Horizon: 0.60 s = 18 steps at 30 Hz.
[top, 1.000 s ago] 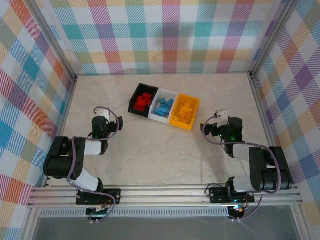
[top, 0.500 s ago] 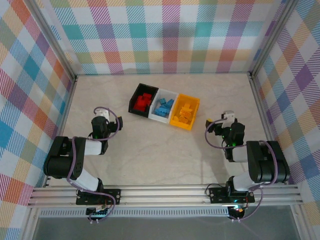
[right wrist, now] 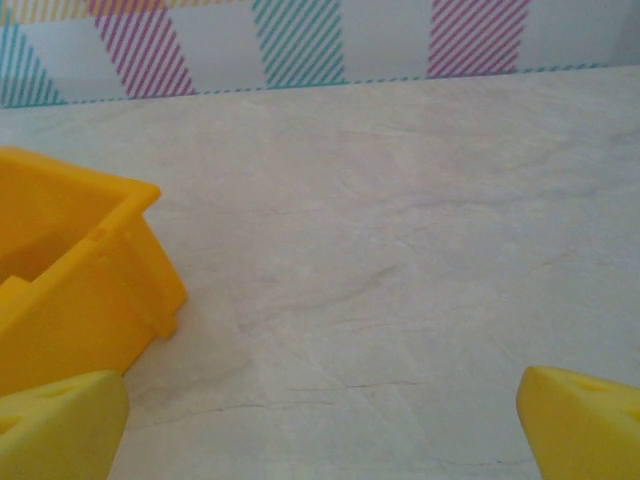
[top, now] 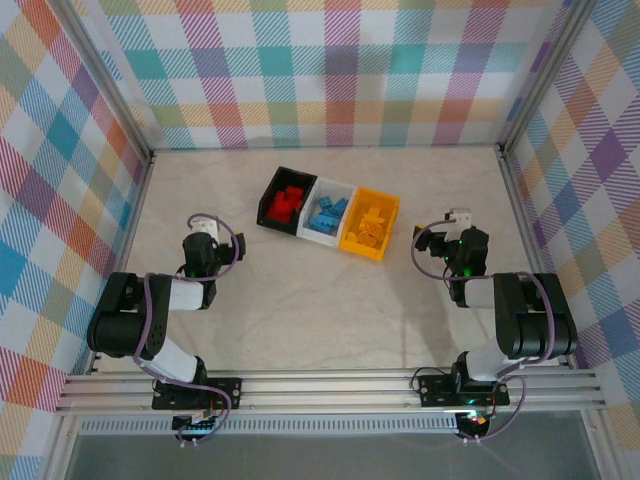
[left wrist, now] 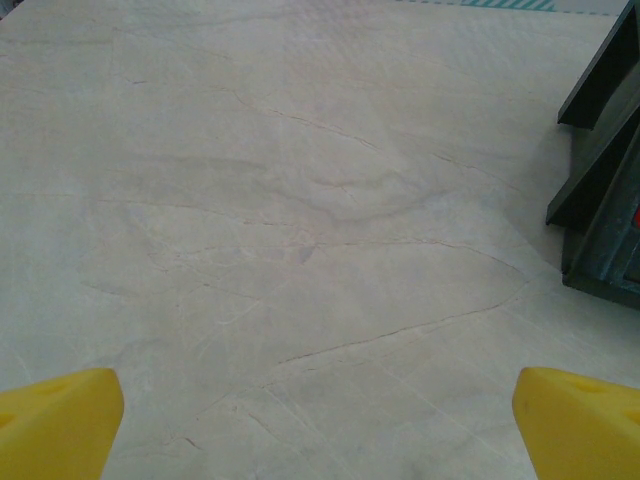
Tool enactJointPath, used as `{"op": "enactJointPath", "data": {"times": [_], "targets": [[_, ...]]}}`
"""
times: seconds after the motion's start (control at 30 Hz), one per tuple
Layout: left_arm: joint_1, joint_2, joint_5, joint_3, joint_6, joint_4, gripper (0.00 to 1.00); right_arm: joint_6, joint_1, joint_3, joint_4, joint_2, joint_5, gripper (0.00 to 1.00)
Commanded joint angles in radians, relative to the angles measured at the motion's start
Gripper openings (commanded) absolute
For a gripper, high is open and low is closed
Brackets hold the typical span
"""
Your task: Sort the legos into containers by color
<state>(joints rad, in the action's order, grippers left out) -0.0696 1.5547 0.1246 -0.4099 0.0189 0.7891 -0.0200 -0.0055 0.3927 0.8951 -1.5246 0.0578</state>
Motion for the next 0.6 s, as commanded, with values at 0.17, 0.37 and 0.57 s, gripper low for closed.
{"op": "enactJointPath", "data": {"times": [0.17, 0.37, 0.57], "targets": [[-0.003, 0.008, 0.008, -0.006, -0.002, 0.021, 1.0, 0.006, -0.006, 0.022, -0.07, -0.01, 0.013, 1.0], [-0.002, 0.007, 0.007, -0.006, -0.001, 0.021, 1.0, 0.007, -0.005, 0.02, -0.067, -0.009, 0.011, 1.0], [-0.003, 0.006, 0.008, -0.006, -0.001, 0.021, 1.0, 0.009, -0.005, 0.02, -0.068, -0.009, 0.012, 1.0]]}}
